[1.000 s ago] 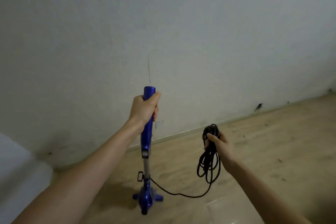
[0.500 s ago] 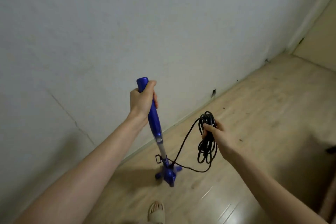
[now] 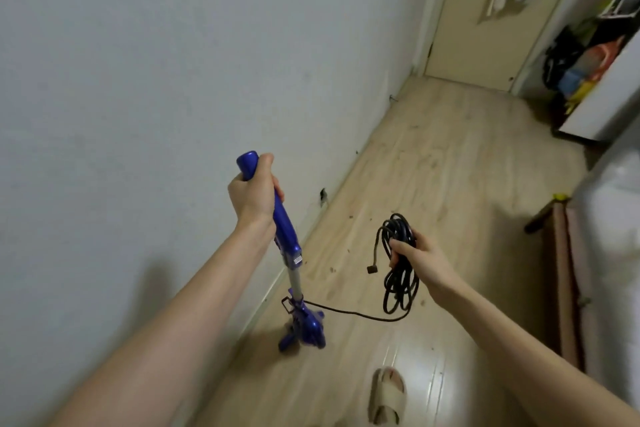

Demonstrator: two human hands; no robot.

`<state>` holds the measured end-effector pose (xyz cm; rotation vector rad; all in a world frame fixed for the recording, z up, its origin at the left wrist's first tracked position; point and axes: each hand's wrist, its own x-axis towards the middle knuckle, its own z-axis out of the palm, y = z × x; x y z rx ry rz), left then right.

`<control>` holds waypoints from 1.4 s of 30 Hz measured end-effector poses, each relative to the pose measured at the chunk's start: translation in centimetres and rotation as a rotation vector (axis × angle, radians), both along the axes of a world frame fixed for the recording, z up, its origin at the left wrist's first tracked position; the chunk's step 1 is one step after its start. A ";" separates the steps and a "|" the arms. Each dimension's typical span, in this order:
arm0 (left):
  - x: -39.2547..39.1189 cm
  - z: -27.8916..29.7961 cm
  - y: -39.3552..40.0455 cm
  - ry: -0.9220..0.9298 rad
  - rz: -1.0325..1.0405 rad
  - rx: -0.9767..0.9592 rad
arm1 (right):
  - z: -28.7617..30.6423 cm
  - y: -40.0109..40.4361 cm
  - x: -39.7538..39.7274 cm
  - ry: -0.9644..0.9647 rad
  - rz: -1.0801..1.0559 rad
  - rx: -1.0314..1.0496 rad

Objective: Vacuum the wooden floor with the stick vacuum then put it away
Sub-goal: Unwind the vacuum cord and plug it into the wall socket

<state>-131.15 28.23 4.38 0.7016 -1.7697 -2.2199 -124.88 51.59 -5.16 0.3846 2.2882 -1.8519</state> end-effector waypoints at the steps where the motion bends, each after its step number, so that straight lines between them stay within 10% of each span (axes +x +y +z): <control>1: -1.8 -0.1 0.9 0.000 0.019 -0.002 | -0.4 1.0 -2.0 -0.002 0.003 -0.005; 21: -31.7 -1.9 6.6 -0.086 0.242 0.022 | -1.6 4.2 -34.6 -0.059 0.308 0.017; 37: -38.7 -7.2 2.6 -0.210 0.318 0.170 | -2.9 1.0 -46.6 -0.194 0.340 -0.051; 42: -39.0 -8.4 2.5 -0.235 0.306 -0.041 | -3.6 2.5 -48.1 -0.198 0.316 -0.085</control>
